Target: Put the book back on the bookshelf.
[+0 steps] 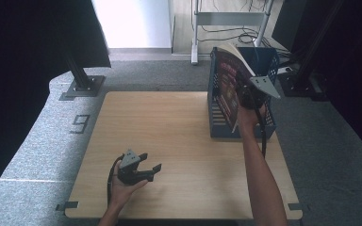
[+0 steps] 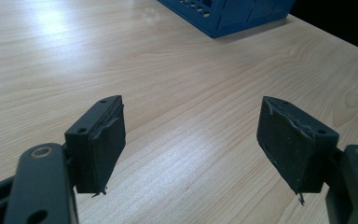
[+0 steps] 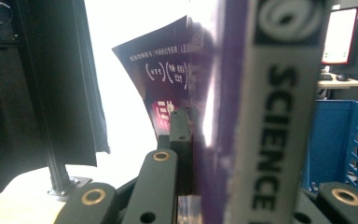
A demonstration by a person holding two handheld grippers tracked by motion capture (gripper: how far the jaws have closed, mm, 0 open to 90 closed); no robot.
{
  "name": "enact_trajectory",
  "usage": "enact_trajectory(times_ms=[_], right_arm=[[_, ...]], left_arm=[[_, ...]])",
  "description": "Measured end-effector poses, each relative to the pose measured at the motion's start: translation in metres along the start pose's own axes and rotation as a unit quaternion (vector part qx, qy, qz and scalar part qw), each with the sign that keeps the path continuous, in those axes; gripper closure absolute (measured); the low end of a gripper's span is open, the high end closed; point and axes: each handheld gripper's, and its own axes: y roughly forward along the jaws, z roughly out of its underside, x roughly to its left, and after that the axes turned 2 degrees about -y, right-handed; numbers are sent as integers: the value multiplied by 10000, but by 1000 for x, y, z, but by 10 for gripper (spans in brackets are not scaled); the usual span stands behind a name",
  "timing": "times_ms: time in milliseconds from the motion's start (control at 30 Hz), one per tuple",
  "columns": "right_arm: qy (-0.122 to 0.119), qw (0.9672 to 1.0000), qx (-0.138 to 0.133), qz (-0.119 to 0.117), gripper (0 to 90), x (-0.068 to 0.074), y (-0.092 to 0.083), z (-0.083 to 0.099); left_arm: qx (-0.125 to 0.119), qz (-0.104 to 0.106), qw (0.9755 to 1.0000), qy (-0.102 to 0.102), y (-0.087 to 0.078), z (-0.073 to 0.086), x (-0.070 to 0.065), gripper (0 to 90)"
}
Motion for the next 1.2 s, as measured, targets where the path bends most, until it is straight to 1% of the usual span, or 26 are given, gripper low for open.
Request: enact_trajectory(times_ms=[200, 433, 600, 733, 967, 1133, 1200], right_arm=[[11, 10000, -5, 80, 812, -2, 4, 1], [27, 10000, 8, 93, 812, -3, 9, 3], [19, 9999, -11, 161, 812, -3, 13, 4], [1, 9998, 24, 209, 812, -5, 17, 7], [-7, 9996, 3, 265, 812, -8, 26, 9], [-52, 9996, -34, 271, 812, -8, 31, 9], [-29, 9996, -44, 287, 812, -7, 33, 9]], left_arm=[[3, 6, 10000, 1, 0, 0, 1, 236], [-8, -1, 10000, -4, -2, 0, 1, 236], [-13, -4, 10000, 10, -2, 1, 0, 236], [-16, -7, 10000, 8, -3, 1, 0, 236], [-25, -29, 10000, -30, -4, 1, 3, 236], [-44, -33, 10000, -48, -5, 2, 5, 236], [-61, -32, 10000, -54, -7, 2, 6, 236]])
